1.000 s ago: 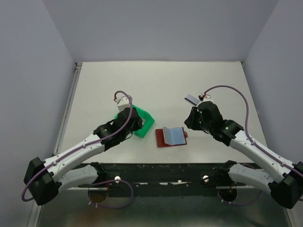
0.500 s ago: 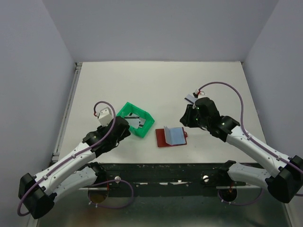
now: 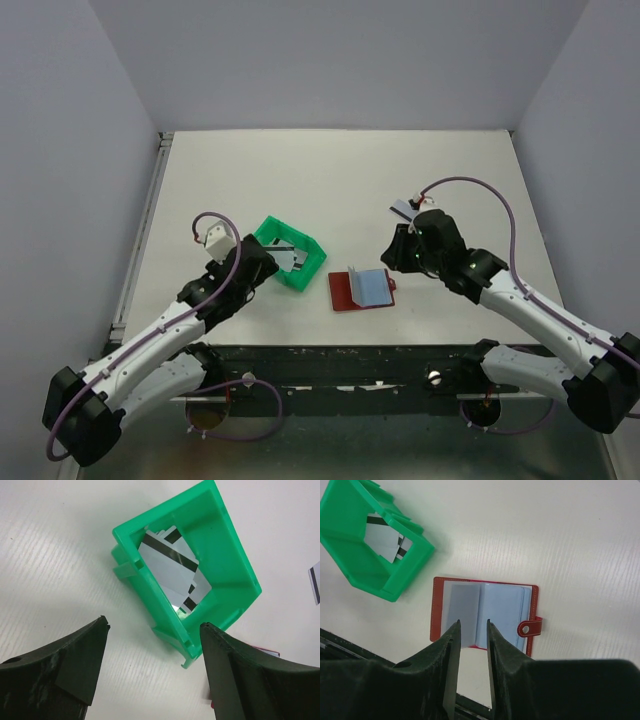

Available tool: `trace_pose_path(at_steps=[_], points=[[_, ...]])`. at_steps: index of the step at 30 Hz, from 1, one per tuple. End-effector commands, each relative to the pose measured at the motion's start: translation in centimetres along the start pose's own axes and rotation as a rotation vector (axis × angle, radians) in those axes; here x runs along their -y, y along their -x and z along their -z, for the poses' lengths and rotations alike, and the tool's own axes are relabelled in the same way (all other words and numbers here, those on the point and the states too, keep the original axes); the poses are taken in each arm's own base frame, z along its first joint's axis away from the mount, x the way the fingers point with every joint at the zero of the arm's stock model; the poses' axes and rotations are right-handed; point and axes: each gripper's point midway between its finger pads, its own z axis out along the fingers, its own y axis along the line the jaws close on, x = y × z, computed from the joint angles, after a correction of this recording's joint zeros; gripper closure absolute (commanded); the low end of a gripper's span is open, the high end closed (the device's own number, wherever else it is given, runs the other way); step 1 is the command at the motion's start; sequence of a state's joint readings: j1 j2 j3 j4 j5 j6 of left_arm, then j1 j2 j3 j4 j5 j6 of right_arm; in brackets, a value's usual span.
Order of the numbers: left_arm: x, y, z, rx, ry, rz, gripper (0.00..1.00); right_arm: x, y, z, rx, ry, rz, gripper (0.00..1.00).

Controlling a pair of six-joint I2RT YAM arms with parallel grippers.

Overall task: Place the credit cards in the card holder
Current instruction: Move the storage box to the center of the board.

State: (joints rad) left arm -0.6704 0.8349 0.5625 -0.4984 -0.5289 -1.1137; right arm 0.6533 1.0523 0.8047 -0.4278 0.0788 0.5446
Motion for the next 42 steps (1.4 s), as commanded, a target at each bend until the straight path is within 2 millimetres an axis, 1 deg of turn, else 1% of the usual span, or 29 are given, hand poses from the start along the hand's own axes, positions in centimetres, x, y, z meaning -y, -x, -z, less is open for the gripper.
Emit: trace_pose_path(at_steps=[1, 5, 9, 19, 23, 27, 28, 31, 34, 38, 40, 42], points=[[1.4, 1.1, -1.1, 0.014, -0.025, 0.017, 0.13, -0.1, -0.3, 0.2, -0.003, 0.015, -0.004, 0.64], [0.8, 0.2, -2.8, -0.04, 0.014, 0.01, 0.16, -0.1, -0.3, 0.3, -0.002, 0.016, -0.006, 0.64], [0.8, 0.0, -3.8, -0.046, 0.011, 0.002, 0.26, 0.0, -0.4, 0.3, -0.007, 0.012, -0.004, 0.64], [1.4, 0.7, -4.8, -0.035, -0.017, -0.067, 0.62, -0.1, -0.6, 0.2, -0.019, 0.017, -0.003, 0.64], [1.5, 0.4, -5.1, -0.049, -0.035, -0.09, 0.78, -1.0, -0.5, 0.2, -0.036, 0.055, 0.015, 0.64], [1.7, -0.1, -5.2, -0.061, -0.067, -0.116, 0.98, -3.3, -0.2, 0.6, -0.064, 0.173, 0.056, 0.64], [1.9, -0.1, -5.2, -0.059, -0.084, -0.121, 1.0, -3.9, -0.2, 0.7, -0.073, 0.209, 0.064, 0.64], [1.8, -0.3, -5.0, -0.054, -0.104, -0.122, 1.0, -6.1, 0.0, 1.1, -0.104, 0.304, 0.075, 0.64], [1.7, -0.4, -4.8, -0.057, -0.112, -0.119, 1.0, -8.0, 0.3, 1.1, -0.136, 0.368, 0.077, 0.64], [1.4, -0.5, -4.6, -0.059, -0.106, -0.101, 1.0, -11.1, 0.5, 1.0, -0.173, 0.445, 0.105, 0.63], [1.3, -0.6, -4.5, -0.059, -0.109, -0.087, 1.0, -12.7, 0.2, 0.6, -0.209, 0.466, 0.135, 0.62], [1.3, -0.7, -4.4, -0.059, -0.114, -0.079, 1.0, -14.2, -0.6, -0.2, -0.256, 0.477, 0.171, 0.61]])
